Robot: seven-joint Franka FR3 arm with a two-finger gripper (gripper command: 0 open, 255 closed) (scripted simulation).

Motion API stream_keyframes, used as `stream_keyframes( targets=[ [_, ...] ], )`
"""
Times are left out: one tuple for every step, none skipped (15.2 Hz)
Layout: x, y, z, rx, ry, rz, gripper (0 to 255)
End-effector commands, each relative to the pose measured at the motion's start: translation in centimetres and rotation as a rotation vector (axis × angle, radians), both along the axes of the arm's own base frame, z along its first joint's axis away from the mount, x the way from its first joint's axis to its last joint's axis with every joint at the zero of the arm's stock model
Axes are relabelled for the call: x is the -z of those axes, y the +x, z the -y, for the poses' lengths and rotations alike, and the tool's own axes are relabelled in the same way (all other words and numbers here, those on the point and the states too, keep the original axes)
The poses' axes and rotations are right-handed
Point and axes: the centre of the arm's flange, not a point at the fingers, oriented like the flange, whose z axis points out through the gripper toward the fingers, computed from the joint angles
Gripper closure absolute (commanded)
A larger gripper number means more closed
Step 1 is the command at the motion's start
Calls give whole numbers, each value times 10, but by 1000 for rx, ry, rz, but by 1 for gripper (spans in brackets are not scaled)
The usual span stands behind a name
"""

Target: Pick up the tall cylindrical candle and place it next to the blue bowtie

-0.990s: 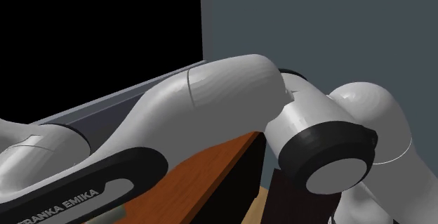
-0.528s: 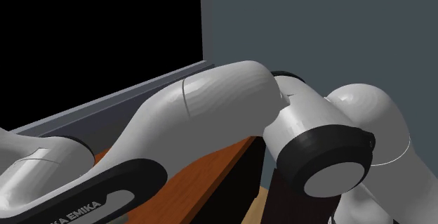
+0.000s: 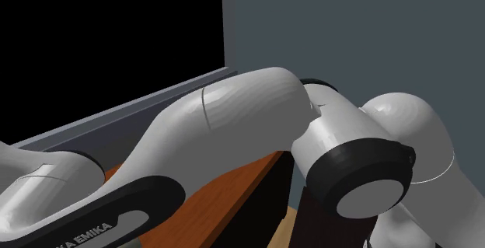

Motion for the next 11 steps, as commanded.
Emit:
stream_keyframes(
  targets=[
    [0, 0, 0, 0, 0, 0, 0],
    [0, 0, 0, 0, 0, 0, 0],
    [-13, 0, -1, 0, 0, 0, 0],
    [-26, -1, -2, 0, 0, 0, 0],
    [-39, -1, -3, 0, 0, 0, 0],
    [-50, -1, -4, 0, 0, 0, 0],
    [-50, -1, -4, 0, 0, 0, 0],
    [-50, -1, -4, 0, 0, 0, 0],
    [-50, -1, -4, 0, 0, 0, 0],
    [-50, -1, -4, 0, 0, 0, 0],
    [-50, -1, -4, 0, 0, 0, 0]
  ],
)
